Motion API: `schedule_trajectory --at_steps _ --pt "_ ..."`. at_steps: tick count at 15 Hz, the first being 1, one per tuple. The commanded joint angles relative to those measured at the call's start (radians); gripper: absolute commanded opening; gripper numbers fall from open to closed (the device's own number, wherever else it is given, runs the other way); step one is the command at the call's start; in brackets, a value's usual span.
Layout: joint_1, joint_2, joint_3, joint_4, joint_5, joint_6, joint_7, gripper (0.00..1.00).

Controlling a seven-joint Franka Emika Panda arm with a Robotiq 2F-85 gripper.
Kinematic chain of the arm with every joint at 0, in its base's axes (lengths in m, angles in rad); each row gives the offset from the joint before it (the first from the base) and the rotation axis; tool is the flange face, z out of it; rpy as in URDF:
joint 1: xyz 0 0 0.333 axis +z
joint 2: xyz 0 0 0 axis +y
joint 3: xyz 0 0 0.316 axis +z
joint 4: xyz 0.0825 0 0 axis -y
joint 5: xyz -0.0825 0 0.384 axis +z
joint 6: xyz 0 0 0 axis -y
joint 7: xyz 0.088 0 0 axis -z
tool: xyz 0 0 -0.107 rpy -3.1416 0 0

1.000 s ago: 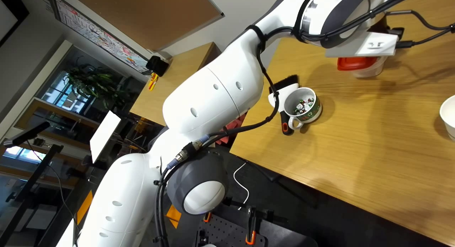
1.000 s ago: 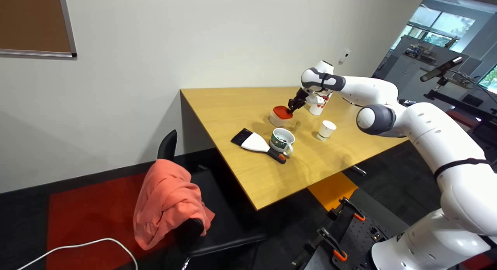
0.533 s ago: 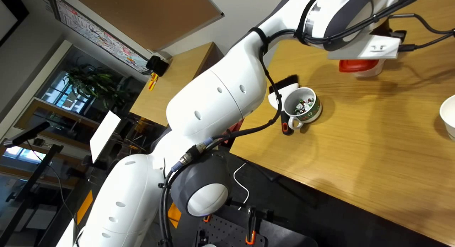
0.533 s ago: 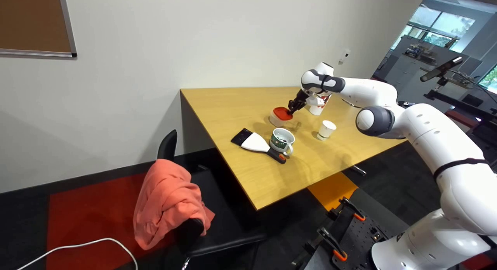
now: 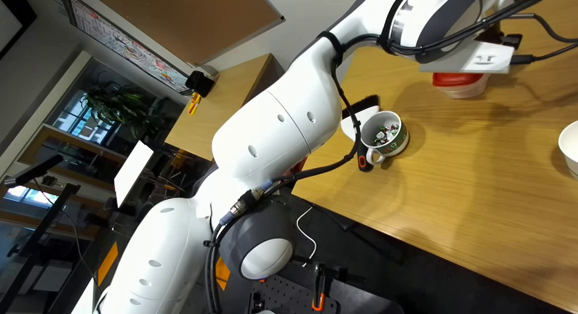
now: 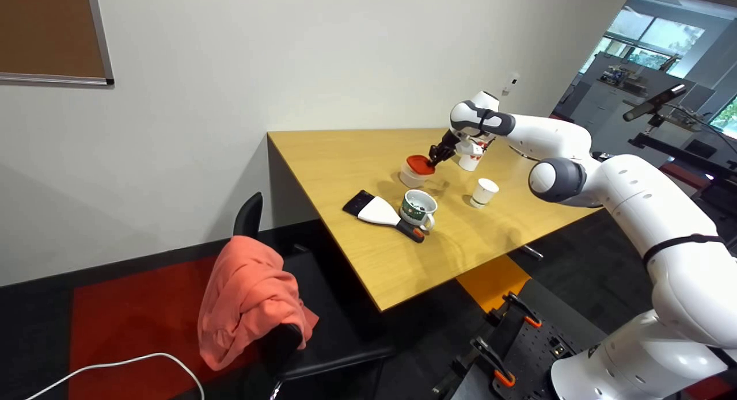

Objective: Put the lid on the clear bowl

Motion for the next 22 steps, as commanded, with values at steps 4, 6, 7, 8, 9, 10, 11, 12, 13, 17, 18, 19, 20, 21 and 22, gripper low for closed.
schedule_trajectory --at_steps 4,6,7,8,9,10,11,12,13,17,18,19,20,21,22 --pt "0.008 0.036 0.0 0.05 0.005 0.039 0.055 0.06" --pt "0.015 0.043 -0.008 0.052 -0.002 0.063 0.08 0.06" --pt "0.017 0.047 -0.01 0.052 -0.003 0.075 0.094 0.06" --pt "0.019 0.05 -0.009 0.052 -0.004 0.083 0.1 0.06" --pt "0.021 0.052 -0.009 0.05 -0.005 0.086 0.108 0.06" --pt "0.022 0.053 -0.009 0.049 -0.006 0.086 0.107 0.06" --pt "0.023 0.054 -0.008 0.048 -0.006 0.083 0.107 0.06" --pt "0.023 0.054 -0.006 0.048 -0.005 0.081 0.105 0.06" --pt "0.023 0.054 -0.005 0.048 -0.004 0.079 0.105 0.06" --pt "0.024 0.052 -0.009 0.047 -0.007 0.071 0.115 0.06" --pt "0.024 0.052 -0.009 0.047 -0.007 0.07 0.115 0.06" --pt "0.023 0.051 -0.008 0.047 -0.006 0.071 0.113 0.06" --pt "0.022 0.05 -0.006 0.047 -0.005 0.069 0.111 0.06" --pt "0.02 0.048 -0.004 0.048 -0.003 0.068 0.109 0.06" --pt "0.019 0.046 -0.002 0.048 -0.002 0.065 0.105 0.06"
